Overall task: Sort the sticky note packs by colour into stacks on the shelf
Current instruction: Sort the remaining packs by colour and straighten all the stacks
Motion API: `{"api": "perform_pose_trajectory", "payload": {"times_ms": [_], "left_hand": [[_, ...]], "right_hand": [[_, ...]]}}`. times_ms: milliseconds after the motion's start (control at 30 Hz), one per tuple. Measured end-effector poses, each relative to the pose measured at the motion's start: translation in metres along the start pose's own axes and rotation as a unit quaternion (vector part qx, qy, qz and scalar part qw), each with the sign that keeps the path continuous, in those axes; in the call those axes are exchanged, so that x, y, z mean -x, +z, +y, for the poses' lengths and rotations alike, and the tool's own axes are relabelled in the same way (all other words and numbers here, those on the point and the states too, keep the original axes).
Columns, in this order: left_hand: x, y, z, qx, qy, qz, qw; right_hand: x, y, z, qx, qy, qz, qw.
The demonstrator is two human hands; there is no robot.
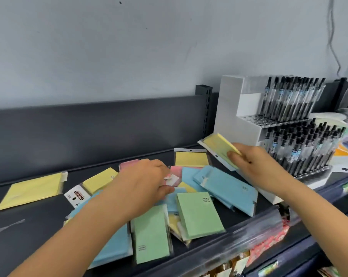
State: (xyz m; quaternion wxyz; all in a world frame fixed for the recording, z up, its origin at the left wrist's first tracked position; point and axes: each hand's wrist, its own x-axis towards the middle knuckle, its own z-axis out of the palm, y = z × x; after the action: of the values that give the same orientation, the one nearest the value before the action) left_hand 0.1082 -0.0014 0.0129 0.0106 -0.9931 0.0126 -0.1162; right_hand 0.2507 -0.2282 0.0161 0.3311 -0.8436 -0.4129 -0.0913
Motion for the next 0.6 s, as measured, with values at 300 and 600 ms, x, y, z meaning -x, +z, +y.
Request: {"api": "perform_pose_trajectory", "payload": {"times_ms": [300, 600], "left_hand": [[0.011, -0.002, -0.047, -0.009, -0.106, -0.095, 0.99], [-0.016, 0.017, -0.051, 0.069, -0.117, -0.177, 0.975]], "right_hand": [[-0.03, 0.026, -0.019, -0.077, -0.062, 0.048, 0.994], [-0.052, 0.044, -0.014, -0.135, -0.099, 0.004, 0.986]]}}
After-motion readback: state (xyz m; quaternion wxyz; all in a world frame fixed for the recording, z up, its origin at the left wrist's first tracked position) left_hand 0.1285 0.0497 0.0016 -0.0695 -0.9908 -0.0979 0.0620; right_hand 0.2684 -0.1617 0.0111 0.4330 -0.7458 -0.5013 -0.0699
